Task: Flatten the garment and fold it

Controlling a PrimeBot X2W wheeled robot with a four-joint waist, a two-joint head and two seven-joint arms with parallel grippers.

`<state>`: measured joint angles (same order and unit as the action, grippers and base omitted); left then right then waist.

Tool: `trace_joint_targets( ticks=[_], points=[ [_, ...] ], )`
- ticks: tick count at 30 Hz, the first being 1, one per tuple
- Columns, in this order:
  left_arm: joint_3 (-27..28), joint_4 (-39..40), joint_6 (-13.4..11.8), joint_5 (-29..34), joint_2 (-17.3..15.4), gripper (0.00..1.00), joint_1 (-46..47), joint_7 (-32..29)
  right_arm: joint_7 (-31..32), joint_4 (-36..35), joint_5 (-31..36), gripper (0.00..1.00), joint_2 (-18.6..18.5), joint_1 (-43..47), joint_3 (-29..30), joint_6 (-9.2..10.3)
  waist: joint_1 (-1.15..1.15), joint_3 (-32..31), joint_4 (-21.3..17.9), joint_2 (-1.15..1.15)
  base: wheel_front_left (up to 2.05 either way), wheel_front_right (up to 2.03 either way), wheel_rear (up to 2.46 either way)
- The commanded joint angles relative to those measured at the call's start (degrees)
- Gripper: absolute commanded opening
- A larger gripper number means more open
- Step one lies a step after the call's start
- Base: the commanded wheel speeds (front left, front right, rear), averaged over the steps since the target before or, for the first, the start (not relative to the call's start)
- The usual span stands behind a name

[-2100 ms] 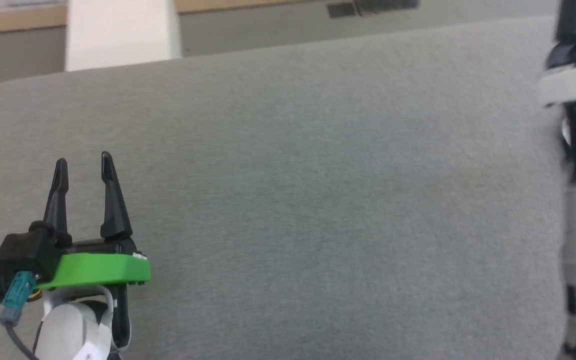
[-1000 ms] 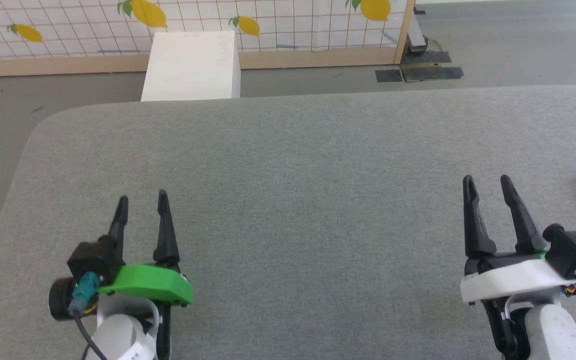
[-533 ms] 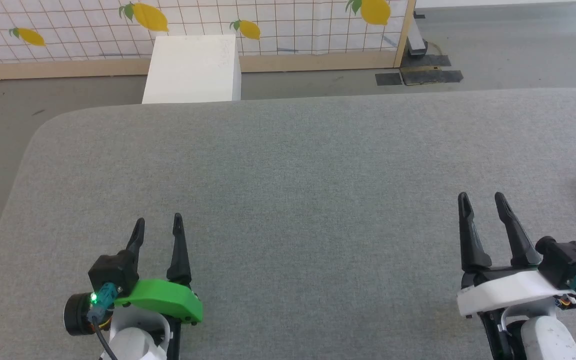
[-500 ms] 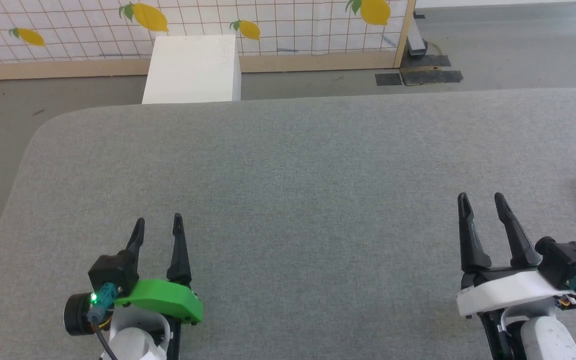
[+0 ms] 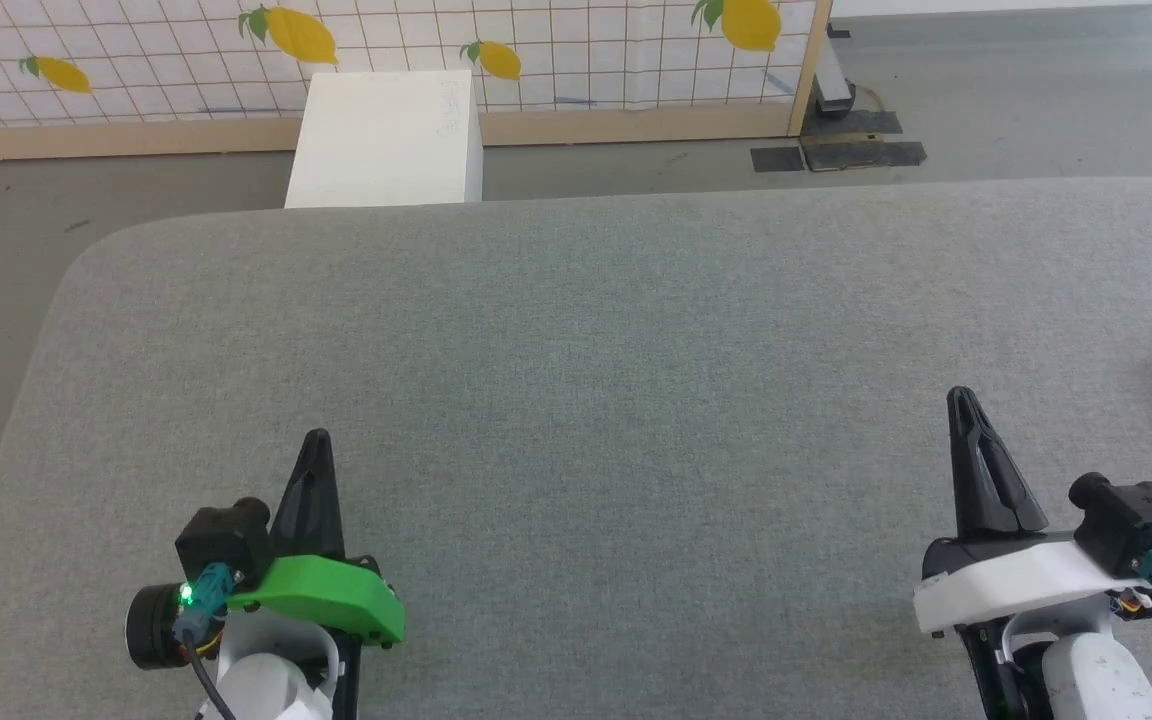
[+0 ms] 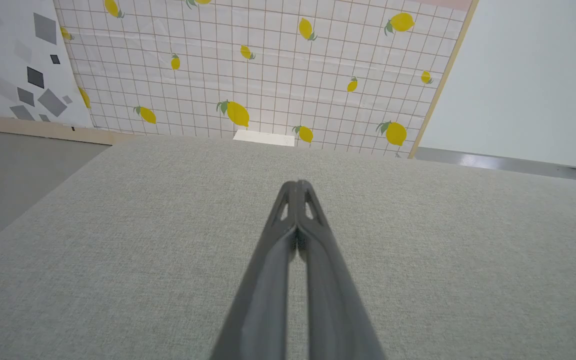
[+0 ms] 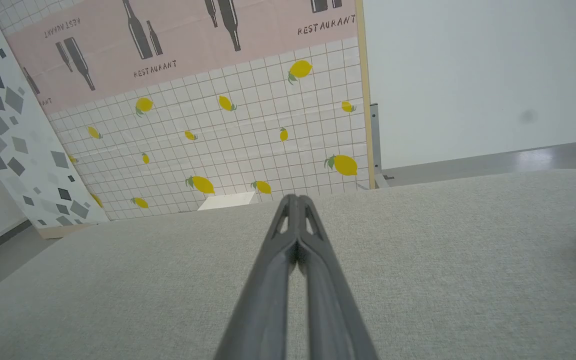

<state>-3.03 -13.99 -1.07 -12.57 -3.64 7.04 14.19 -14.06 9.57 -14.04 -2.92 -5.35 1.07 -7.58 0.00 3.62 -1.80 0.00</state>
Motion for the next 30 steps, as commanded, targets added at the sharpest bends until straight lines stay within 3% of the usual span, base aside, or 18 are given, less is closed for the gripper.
trace_joint_targets(
  ticks=[1,30],
  points=[
    [0.1,0.5,0.1,0.6,0.0,0.00,-0.4,-0.4,0.3,-0.4,0.7,0.00,0.0,0.3,0.0,0.01,0.00,-0.1,0.0,0.00,0.00,0.00,0.00],
    [1.0,4.6,0.4,4.2,0.3,0.00,-2.4,-4.6,4.5,-3.2,4.7,0.00,0.0,1.9,-0.3,0.03,0.00,-1.1,0.6,0.00,0.00,0.00,0.00]
  ],
)
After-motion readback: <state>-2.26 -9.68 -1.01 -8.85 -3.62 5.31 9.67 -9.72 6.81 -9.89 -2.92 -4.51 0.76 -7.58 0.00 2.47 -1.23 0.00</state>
